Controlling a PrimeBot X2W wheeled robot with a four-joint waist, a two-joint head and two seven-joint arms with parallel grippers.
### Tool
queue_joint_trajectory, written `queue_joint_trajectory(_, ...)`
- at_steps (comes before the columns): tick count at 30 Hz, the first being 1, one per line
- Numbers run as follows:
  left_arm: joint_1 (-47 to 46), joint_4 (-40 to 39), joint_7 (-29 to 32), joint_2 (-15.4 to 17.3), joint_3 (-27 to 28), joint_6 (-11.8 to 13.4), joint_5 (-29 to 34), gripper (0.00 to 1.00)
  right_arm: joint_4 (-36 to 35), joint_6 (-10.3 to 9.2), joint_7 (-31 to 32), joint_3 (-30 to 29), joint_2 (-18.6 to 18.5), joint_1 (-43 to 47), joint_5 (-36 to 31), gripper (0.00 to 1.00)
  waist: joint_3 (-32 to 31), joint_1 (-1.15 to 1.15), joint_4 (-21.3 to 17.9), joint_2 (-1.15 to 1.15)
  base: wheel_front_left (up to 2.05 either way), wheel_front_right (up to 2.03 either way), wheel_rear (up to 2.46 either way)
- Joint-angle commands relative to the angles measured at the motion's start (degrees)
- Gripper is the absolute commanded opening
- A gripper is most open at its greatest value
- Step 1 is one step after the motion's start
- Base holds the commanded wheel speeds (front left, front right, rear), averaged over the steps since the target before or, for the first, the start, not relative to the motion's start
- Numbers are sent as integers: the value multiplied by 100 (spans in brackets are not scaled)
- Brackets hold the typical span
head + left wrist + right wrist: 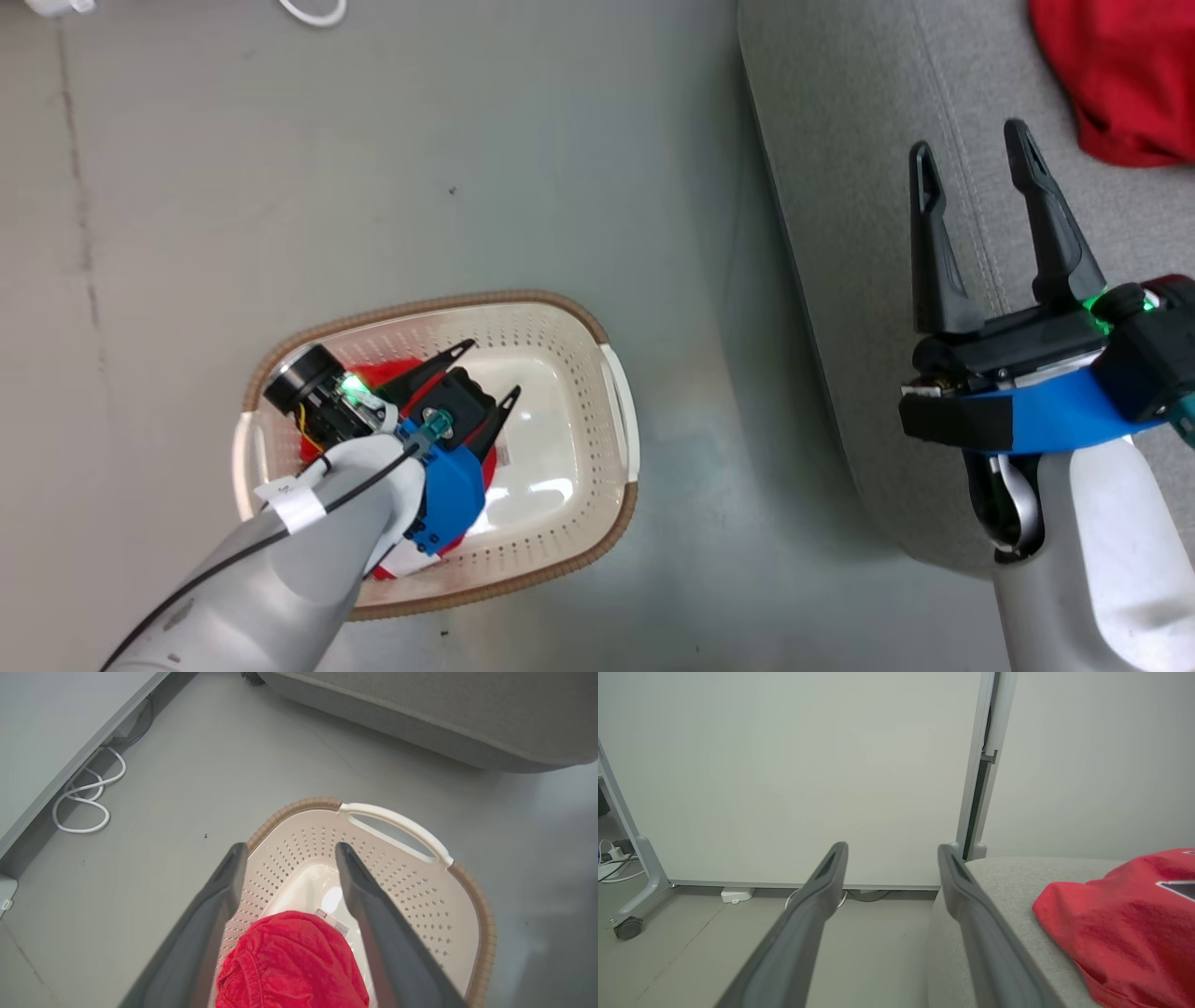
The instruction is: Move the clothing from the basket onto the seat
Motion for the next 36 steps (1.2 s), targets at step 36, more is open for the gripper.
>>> queue_joint_trajectory(36,-1366,1229,2645,733,-1417,-6,779,100,-884,2,-24,113,35,-834,-62,100,2642,-1,-588,0,0,0,0)
